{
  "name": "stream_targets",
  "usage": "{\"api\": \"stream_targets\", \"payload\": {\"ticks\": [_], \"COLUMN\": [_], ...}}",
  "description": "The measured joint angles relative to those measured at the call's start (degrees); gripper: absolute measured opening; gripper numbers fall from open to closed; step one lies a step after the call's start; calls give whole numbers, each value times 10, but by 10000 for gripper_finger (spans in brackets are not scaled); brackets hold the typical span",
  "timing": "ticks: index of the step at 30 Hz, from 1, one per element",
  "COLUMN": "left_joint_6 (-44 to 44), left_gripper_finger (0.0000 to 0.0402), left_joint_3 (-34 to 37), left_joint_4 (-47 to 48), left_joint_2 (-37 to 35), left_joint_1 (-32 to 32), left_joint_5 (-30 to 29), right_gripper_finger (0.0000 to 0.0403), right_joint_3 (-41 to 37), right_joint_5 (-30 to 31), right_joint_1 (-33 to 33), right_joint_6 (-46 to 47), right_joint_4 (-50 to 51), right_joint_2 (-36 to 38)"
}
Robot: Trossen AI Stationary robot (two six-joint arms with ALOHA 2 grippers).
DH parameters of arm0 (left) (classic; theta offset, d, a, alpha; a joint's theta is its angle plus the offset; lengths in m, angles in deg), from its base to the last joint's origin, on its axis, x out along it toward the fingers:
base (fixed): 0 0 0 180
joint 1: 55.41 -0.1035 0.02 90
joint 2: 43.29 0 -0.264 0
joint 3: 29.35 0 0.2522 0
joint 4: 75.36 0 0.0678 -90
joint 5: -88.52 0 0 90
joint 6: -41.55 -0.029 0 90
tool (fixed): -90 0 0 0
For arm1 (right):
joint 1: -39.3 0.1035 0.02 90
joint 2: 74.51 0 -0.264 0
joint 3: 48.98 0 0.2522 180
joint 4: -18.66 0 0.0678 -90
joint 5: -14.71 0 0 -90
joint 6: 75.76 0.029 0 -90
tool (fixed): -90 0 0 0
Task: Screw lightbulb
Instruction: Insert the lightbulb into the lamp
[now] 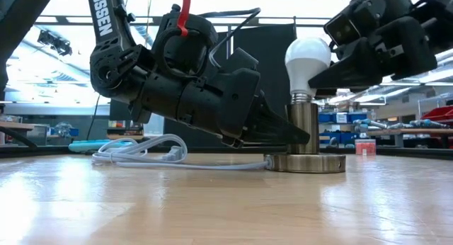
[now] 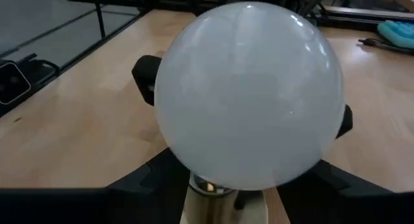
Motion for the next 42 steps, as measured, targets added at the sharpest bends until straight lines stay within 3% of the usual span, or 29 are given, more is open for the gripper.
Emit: {"api": "stream_targets", "payload": {"ticks": [27,34,39,42], "left_joint_6": [4,5,1,1], "left_gripper_finger": [169,169,169,169], "left_joint_3": [0,0,0,0], "left_joint_4": [1,1,1,1], "left_joint_2": [0,0,0,0], "left_joint_1": [0,0,0,0], "left_joint_5": [0,0,0,0], "right_gripper_finger": [216,216,216,216], "right_joint_3": [30,37,130,195], "right_joint_5": [4,7,104,122], "right_joint_1": [15,17,53,70], "right_joint_6": [3,20,39,63], "right_joint_4": [114,264,510,600], "right_joint_2": [15,103,121,115]}}
